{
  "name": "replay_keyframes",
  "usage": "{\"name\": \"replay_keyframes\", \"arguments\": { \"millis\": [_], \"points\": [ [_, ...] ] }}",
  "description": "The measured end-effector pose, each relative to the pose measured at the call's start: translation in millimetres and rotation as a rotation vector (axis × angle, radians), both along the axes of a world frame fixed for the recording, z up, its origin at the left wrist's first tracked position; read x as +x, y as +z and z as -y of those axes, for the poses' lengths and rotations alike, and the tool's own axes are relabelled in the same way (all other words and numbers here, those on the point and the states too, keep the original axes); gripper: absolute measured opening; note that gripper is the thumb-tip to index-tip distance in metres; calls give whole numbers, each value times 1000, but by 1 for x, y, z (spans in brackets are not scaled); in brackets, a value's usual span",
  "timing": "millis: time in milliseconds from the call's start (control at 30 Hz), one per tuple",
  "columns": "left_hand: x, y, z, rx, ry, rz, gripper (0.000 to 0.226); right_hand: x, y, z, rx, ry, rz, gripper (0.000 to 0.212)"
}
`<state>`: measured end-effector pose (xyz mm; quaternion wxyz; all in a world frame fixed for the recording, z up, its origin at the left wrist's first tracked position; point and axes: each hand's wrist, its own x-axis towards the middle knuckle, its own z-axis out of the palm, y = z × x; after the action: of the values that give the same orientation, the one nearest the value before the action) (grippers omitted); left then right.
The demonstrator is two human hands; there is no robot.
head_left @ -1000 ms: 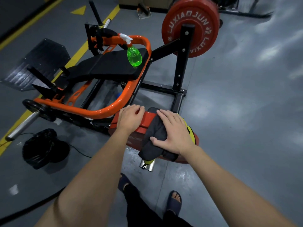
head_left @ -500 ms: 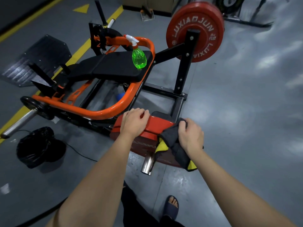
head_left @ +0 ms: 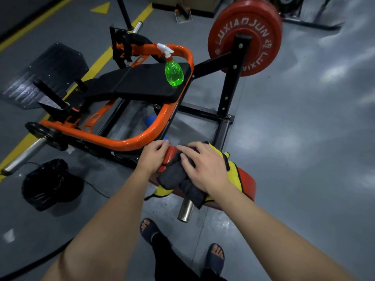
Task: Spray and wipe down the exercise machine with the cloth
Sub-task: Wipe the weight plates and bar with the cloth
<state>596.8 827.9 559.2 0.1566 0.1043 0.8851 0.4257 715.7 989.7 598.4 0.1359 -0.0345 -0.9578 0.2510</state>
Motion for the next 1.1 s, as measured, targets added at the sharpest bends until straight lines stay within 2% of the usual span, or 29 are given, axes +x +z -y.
{"name": "replay_keyframes", "arguments": {
  "millis": [67,200,333,433,533,633,733,833,900,967,1033,1100],
  "points": [
    [-2,-4,5,9,25,23,43,11,-2,-14,-64,-97,7,34],
    [-8,-7,12,17,38,67,44,28,-4,-31,-185,-335,157,39],
    [-9,-6,13,-23,40,66,53,8,2,-19,-107,-456,301,40],
    [-10,-2,11,-114,44,75,65,-2,4,-13,-64,-494,322,40],
    [-11,3,8,-277,-12,-22,71,-5,7,-11,-8,-490,370,42],
    [-6,10,2,-411,-38,-172,56,-11,12,-6,-17,-487,413,41],
    [7,15,-7,-373,-129,-250,51,-20,19,-7,-106,-501,432,30],
    [22,21,-17,-286,-210,-259,47,-14,18,-18,-361,-551,257,19],
    [33,27,-27,-242,-254,-289,42,7,13,-24,-469,-507,38,26],
    [45,33,-40,-235,-310,-301,50,32,1,-30,-403,-319,-80,44],
    [53,35,-50,-279,-292,-276,56,52,-8,-39,-225,-106,6,78],
    [57,29,-54,-325,-255,-328,56,62,-8,-51,-106,21,153,111]
  ]
}}
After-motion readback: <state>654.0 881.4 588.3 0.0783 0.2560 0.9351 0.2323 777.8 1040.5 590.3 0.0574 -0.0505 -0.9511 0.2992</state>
